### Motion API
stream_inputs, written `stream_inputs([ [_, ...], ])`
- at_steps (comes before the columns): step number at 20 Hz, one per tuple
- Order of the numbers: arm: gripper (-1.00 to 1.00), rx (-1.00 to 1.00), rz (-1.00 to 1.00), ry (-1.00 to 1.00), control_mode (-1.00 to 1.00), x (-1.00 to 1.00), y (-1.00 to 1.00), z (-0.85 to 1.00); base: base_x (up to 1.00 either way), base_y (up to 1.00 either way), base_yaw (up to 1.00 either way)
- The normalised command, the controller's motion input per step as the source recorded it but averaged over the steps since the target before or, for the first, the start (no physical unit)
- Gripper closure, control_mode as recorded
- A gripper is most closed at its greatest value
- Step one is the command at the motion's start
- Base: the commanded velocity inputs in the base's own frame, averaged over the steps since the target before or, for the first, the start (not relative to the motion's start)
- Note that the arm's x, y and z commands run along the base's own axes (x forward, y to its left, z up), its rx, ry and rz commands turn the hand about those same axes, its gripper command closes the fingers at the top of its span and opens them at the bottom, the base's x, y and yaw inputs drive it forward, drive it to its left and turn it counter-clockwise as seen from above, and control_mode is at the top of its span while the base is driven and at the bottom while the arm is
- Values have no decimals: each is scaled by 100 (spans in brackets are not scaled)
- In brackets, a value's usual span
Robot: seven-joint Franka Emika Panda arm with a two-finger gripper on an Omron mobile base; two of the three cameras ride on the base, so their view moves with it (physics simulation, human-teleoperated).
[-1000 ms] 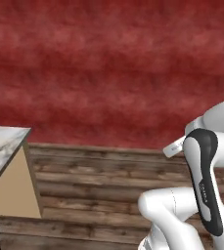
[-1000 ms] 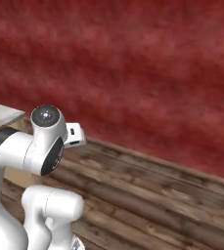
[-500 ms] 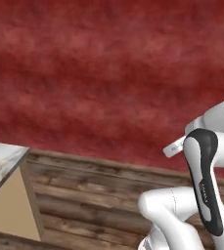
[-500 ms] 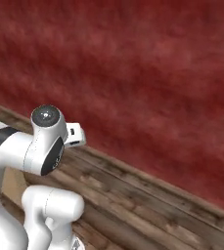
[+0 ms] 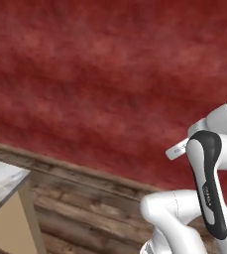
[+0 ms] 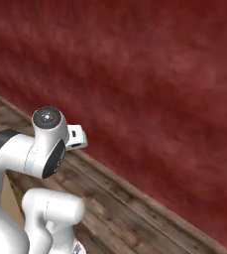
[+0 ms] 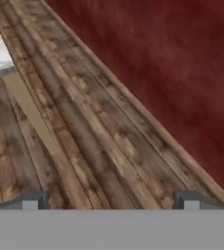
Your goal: Four empty soda cans are scattered around the kitchen. Gather all the cans and cluster them next to the stove for recycling.
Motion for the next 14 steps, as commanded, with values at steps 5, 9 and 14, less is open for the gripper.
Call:
stream_inputs([
  [5, -100, 0, 0, 0, 100, 0, 0, 0, 88, 0, 30],
  [9, -100, 0, 0, 0, 100, 0, 0, 0, 86, 0, 29],
  [14, -100, 0, 0, 0, 100, 0, 0, 0, 80, 1, 29],
])
